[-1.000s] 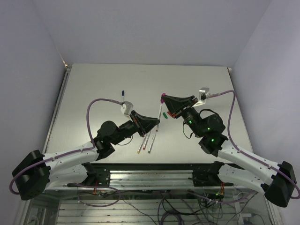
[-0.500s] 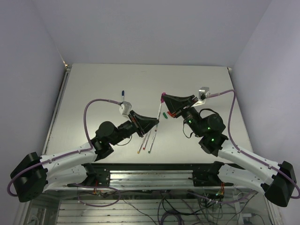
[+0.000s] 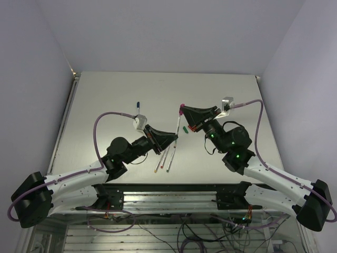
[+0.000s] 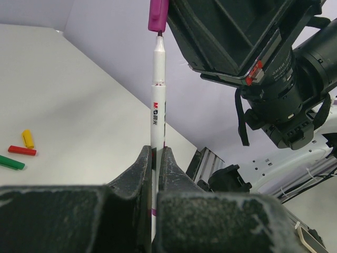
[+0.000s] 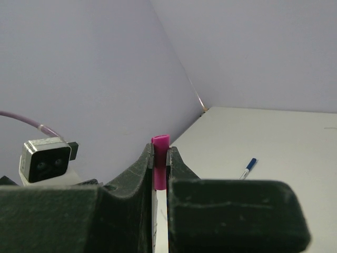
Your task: Insert the pens into the pen caps
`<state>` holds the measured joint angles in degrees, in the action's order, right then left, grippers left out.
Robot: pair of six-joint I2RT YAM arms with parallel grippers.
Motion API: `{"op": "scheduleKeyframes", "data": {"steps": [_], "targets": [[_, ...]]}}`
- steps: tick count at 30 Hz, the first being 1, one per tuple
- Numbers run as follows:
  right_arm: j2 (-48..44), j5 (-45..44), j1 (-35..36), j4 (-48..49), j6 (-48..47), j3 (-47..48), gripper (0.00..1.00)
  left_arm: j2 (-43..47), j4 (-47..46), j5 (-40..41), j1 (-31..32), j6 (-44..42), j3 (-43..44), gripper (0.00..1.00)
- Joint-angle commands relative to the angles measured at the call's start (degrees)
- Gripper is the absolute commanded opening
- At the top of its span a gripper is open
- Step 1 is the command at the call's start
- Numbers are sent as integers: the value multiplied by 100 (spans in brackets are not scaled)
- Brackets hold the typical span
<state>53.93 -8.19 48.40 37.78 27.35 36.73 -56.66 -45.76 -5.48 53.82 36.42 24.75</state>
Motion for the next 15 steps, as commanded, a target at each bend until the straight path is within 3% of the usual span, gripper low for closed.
{"op": "scheduleKeyframes", "data": {"steps": [1,15], "targets": [[-64,33,25,191,139,-59,0,15,-166,61,40,-77,19,7],[-108,-42,26,248,171,-28,0,84,-98,106,38,-69,-71,7]]}}
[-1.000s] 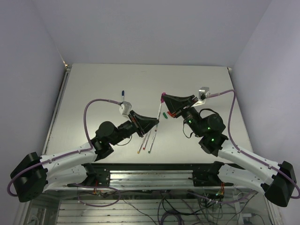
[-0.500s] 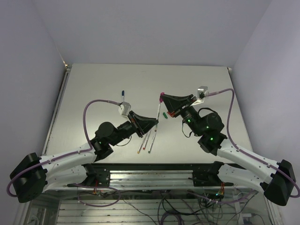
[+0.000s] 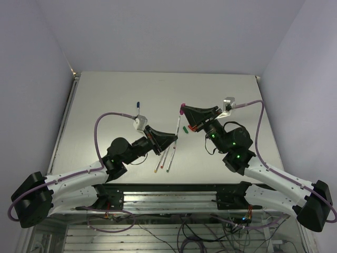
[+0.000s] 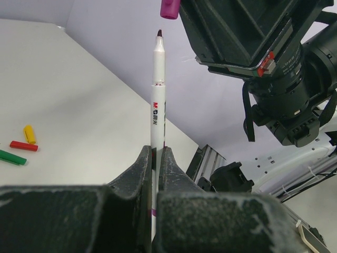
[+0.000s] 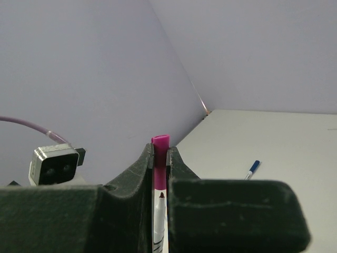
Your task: Insert the pens into the pen caps
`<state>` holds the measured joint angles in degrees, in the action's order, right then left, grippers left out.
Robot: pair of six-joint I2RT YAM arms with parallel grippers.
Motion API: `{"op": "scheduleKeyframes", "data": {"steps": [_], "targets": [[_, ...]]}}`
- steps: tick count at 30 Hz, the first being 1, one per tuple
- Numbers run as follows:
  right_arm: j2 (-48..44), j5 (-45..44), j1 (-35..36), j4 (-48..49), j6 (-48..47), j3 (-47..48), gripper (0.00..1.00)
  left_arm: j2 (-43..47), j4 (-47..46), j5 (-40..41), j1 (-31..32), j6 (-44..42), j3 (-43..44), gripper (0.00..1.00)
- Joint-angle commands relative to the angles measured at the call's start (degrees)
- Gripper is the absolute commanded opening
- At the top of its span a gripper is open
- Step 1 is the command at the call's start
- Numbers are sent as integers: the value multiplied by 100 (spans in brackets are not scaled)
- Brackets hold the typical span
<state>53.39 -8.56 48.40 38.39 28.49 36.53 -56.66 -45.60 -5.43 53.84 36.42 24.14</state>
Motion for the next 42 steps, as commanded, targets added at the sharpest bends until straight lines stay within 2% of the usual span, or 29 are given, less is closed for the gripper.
{"op": "scheduleKeyframes", "data": {"steps": [1,24,35,42], "targets": [[-49,0,21,179,86,-13,0,85,-101,95,30,-73,6,7],[88,111,69,224,319,-187,0,44,-228,181,37,-82,34,7],[47,372,107,-84,484,-264,0,148,-442,535,38,-75,30,7],[64,749,122,-612,549,-227,0,104,-612,687,34,-93,196,7]]}}
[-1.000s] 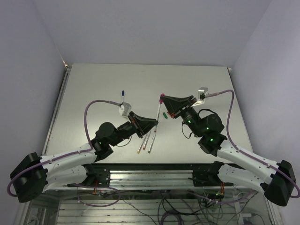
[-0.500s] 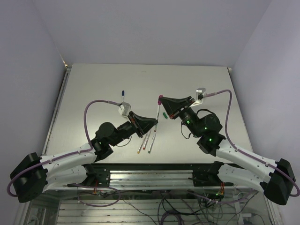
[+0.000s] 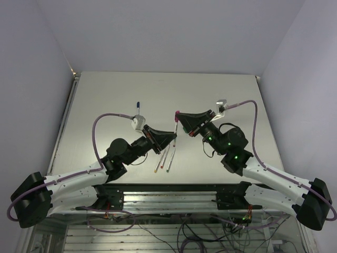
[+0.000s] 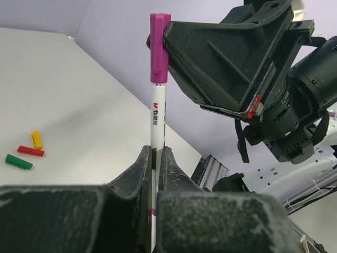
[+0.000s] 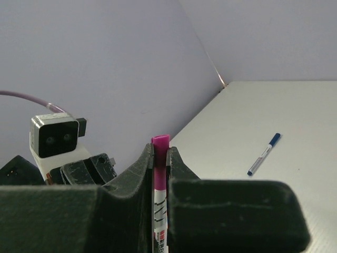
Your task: Insert the pens into the pen caps
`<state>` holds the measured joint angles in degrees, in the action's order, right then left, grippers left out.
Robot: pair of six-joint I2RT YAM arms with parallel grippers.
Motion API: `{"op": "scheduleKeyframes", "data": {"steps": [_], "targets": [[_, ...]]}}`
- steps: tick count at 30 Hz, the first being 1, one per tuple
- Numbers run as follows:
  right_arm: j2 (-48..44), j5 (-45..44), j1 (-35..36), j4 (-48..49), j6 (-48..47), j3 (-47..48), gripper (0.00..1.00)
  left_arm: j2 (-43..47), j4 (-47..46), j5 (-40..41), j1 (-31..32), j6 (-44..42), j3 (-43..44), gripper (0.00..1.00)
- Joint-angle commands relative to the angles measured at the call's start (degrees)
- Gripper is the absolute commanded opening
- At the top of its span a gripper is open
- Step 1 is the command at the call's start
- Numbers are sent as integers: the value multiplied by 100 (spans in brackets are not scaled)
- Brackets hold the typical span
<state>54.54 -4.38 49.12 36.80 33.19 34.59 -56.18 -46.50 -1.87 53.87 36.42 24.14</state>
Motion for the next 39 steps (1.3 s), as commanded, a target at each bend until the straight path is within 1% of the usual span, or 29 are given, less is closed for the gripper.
{"op": "scheduleKeyframes", "data": {"steps": [1,7,12,19,26,34,39], "targets": [[-40,351,46,-589,93,-36,0,51,-507,342,35,-139,259,7],[79,323,114,-1241,172,-17,0,-7,-399,499,25,-461,615,7],[139,244,254,-1463,220,-138,0,-83,-375,597,19,-650,852,7],[159,-87,580,-1775,181,-203,0,20,-268,915,-40,-905,1022,7],[270,-521,880,-2196,100,-104,0,162,-287,1110,-212,-971,1058,7],[380,-684,1004,-2162,18,-59,0,224,-212,1012,-334,-850,1052,7],[386,-1074,1014,-2093,-276,278,0,371,289,1009,-341,-846,937,7]]}}
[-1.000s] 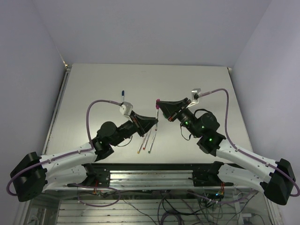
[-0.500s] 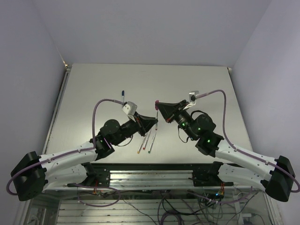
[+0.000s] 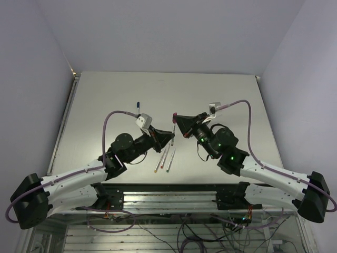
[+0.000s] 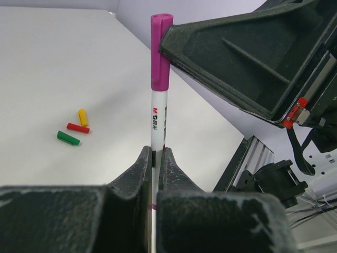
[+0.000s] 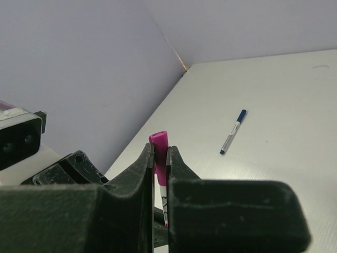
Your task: Insert the pens into the pen caps
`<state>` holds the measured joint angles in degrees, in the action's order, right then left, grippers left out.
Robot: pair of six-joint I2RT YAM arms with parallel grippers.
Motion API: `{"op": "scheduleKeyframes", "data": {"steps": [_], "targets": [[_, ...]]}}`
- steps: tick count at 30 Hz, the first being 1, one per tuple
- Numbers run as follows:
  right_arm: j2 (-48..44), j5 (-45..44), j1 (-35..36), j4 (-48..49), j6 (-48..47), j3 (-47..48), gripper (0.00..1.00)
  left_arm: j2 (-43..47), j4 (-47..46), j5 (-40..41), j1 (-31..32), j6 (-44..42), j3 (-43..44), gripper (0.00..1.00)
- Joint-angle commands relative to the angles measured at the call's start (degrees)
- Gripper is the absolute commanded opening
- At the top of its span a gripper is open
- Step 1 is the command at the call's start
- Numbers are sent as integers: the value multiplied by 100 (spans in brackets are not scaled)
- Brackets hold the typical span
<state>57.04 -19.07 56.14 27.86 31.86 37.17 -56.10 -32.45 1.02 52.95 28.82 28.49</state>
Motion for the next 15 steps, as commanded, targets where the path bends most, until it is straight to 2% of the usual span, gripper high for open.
{"op": "scheduleKeyframes", "data": {"steps": [1,6,9,15], "targets": [[118,283,316,-1155,-230,104,0,395,-1025,713,-245,-74,442,7],[-50,-517,315,-929,-688,501,8,528,-343,610,-246,-19,179,7],[-222,-1106,317,-652,-995,605,18,620,188,646,-247,37,41,7],[-613,-1695,301,-248,-1366,674,39,747,912,884,-247,101,-123,7]]}}
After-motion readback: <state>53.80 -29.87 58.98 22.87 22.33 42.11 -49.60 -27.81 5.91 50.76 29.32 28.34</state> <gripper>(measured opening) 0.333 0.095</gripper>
